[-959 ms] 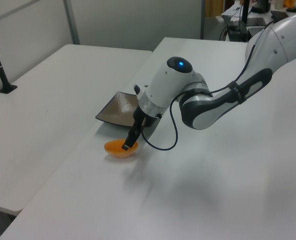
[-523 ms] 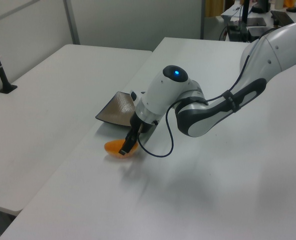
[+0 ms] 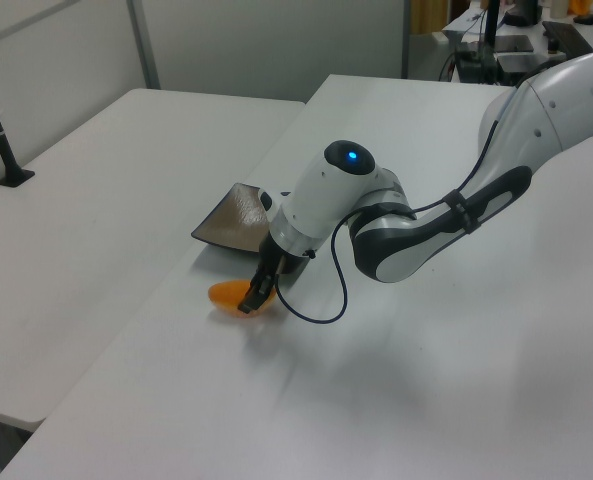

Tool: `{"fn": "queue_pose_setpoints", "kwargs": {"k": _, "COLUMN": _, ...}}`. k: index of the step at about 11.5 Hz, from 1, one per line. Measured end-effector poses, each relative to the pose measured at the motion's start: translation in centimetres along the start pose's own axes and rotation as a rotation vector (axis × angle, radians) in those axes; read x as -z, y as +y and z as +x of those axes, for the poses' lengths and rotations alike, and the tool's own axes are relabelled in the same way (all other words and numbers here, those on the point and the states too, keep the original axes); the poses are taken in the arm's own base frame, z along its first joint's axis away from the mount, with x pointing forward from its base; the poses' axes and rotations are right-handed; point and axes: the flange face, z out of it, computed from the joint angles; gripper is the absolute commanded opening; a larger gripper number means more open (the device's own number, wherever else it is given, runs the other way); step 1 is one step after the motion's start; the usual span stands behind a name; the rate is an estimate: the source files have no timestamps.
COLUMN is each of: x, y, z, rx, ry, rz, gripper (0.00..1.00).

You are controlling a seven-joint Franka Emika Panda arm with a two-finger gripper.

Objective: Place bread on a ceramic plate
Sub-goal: 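Close the gripper on the orange bread roll, then lift the bread roll and carry it over the dark square plate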

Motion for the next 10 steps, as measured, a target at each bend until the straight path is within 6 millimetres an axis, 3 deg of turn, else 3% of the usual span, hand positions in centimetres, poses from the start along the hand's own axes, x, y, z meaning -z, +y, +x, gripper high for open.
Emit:
{"fn": "queue_pose_setpoints", "kwargs": {"k": 5, "x": 0.8, "y": 0.3, "z": 1.0, "rx": -0.011, "ry": 0.021, "rz": 0.001, "gripper": 0.36}}
{"fn": "queue_pose_setpoints", "kwargs": {"k": 8, "x": 4.6, "y": 1.9, "z": 4.1, "rx": -0.064, "ry": 0.084, "rz": 0.005, "gripper": 0.36}}
{"fn": "queue_pose_setpoints", "kwargs": {"k": 10, "x": 7.1, "y": 4.4, "z": 6.2, "rx": -0.106, "ry": 0.124, "rz": -0.003, "gripper": 0.39}}
